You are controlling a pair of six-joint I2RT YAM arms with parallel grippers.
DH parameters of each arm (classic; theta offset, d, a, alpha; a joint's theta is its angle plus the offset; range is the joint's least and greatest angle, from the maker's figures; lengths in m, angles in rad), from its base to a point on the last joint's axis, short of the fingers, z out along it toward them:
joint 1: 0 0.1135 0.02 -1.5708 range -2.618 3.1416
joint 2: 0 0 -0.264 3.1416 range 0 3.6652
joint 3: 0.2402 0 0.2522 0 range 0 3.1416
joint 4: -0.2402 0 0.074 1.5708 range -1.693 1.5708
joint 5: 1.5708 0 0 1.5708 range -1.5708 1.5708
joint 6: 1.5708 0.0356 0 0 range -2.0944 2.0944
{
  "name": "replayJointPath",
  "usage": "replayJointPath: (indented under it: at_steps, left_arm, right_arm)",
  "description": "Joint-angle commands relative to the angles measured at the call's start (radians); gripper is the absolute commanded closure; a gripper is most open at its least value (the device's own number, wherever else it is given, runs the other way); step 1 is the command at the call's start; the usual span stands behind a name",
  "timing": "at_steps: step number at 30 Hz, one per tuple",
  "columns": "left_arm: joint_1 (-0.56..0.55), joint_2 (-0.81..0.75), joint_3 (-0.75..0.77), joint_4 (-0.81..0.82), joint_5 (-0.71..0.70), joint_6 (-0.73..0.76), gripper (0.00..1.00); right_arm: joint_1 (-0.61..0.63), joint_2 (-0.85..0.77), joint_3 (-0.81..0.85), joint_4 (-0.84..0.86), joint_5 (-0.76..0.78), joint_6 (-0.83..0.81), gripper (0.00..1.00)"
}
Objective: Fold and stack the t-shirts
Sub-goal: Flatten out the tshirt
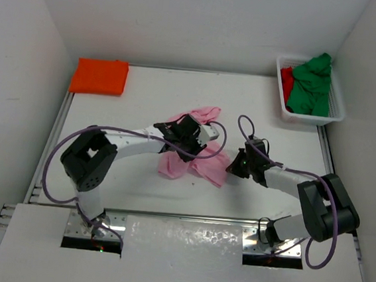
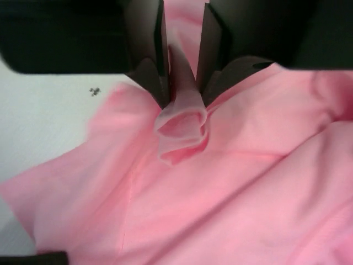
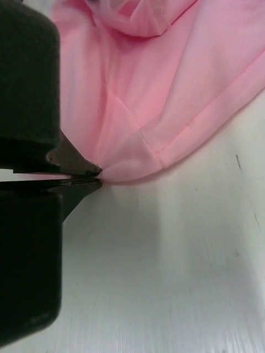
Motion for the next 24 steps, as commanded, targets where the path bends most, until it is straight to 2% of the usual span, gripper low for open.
replayJointPath:
  at_steps: [1,4,7,8,10,13,17,21,24]
  left_arm:
    - [0.000,-0.080,0.008,0.007,0.104,0.027,0.80]
    - [0.001,-0.025,0.024,-0.008,0.112,0.039,0.81]
    - [0.008,-0.010,0.046,-0.029,0.118,0.033,0.95]
    - [0.018,-0.019,0.049,-0.029,0.126,0.018,0.99]
    - [0.066,-0.063,0.055,-0.043,0.152,-0.002,1.00]
    - [0.181,-0.164,0.082,-0.075,0.175,-0.028,1.00]
    - [0.387,-0.299,0.124,-0.173,0.224,-0.051,1.00]
    - [0.501,-0.375,0.054,-0.256,0.285,-0.057,1.00]
    - [0.554,-0.431,0.024,-0.345,0.224,0.025,1.00]
  right_arm:
    - [-0.014,-0.018,-0.002,-0.061,0.005,-0.084,1.00]
    - [-0.014,-0.003,0.004,-0.037,-0.045,-0.098,1.00]
    - [-0.014,-0.012,0.018,-0.079,-0.056,-0.118,1.00]
    - [-0.014,-0.028,0.020,-0.096,-0.017,-0.132,1.00]
    - [-0.033,-0.099,0.021,-0.154,0.023,-0.166,1.00]
    - [-0.126,-0.174,0.055,-0.246,0.049,-0.233,1.00]
    - [-0.126,-0.188,0.206,-0.481,0.190,-0.442,1.00]
    - [-0.129,-0.199,0.247,-0.562,0.300,-0.525,1.00]
    - [-0.129,-0.196,0.264,-0.610,0.297,-0.528,1.00]
